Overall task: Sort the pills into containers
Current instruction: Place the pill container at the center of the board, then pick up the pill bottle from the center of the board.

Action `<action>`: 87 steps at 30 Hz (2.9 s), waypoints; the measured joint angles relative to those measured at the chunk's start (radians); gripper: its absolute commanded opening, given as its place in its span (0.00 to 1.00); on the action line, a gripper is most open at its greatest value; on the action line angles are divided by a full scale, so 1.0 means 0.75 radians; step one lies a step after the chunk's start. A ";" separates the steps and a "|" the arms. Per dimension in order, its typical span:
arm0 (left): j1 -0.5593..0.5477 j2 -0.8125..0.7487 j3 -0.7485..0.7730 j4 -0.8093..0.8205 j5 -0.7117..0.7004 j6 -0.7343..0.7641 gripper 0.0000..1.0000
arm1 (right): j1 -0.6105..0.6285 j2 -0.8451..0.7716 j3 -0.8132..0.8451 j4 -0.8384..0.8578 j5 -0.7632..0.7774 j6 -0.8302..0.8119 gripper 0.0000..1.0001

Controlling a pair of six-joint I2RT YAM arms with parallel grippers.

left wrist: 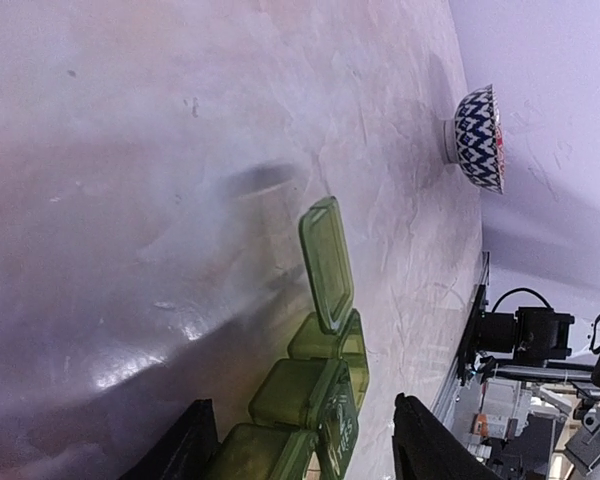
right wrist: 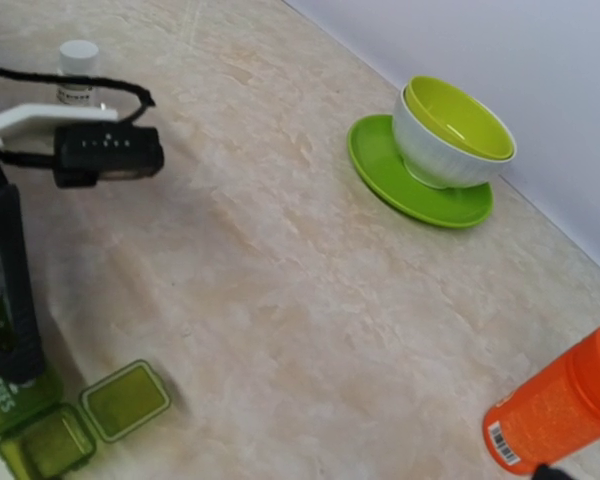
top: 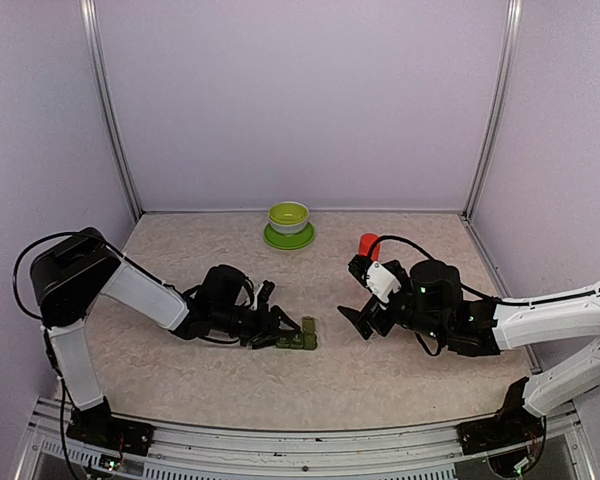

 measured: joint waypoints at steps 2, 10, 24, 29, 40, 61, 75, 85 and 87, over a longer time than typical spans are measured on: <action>0.011 -0.020 0.002 -0.037 -0.020 0.019 0.60 | -0.001 0.000 0.000 0.000 0.004 0.000 1.00; 0.083 -0.108 0.012 -0.152 -0.085 0.086 0.64 | -0.001 0.001 0.000 -0.002 0.040 0.006 1.00; 0.083 -0.204 0.038 -0.250 -0.139 0.149 0.71 | -0.010 0.006 0.001 -0.019 0.082 0.037 1.00; 0.088 -0.257 0.045 -0.292 -0.202 0.185 0.71 | -0.010 0.006 0.004 -0.023 0.089 0.043 1.00; 0.081 -0.430 0.041 -0.387 -0.315 0.264 0.86 | -0.137 0.050 0.041 -0.032 0.101 0.125 1.00; -0.097 -0.981 -0.273 -0.499 -0.569 0.336 0.99 | -0.544 0.751 0.710 -0.151 -0.010 0.300 1.00; -0.119 -0.896 -0.335 -0.472 -0.578 0.294 0.99 | -0.565 0.956 0.890 -0.234 0.035 0.314 0.85; -0.132 -0.858 -0.342 -0.414 -0.568 0.274 0.99 | -0.567 0.955 0.800 -0.190 0.023 0.309 0.53; -0.134 -0.857 -0.343 -0.408 -0.569 0.268 0.99 | -0.568 0.954 0.792 -0.172 0.010 0.310 0.50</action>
